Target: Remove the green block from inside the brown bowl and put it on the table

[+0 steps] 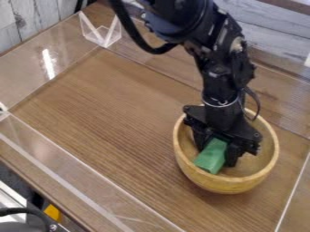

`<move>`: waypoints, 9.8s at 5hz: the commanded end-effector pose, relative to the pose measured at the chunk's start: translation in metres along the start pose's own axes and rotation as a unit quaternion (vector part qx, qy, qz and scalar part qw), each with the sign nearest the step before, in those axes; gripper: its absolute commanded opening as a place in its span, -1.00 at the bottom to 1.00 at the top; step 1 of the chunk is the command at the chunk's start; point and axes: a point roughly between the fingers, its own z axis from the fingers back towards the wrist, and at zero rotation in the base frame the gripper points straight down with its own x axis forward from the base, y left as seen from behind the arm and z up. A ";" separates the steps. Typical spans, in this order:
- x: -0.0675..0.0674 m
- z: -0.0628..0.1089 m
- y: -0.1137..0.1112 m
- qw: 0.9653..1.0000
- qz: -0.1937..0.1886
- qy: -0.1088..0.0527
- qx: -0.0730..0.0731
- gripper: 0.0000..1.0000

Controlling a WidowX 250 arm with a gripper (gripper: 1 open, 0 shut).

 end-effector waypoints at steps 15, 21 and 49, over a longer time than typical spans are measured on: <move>0.052 0.099 0.025 0.997 0.041 -0.058 0.031 -1.00; 0.061 0.044 0.056 0.997 0.003 -0.069 0.042 -1.00; -0.041 0.040 0.160 0.993 0.097 0.007 0.073 1.00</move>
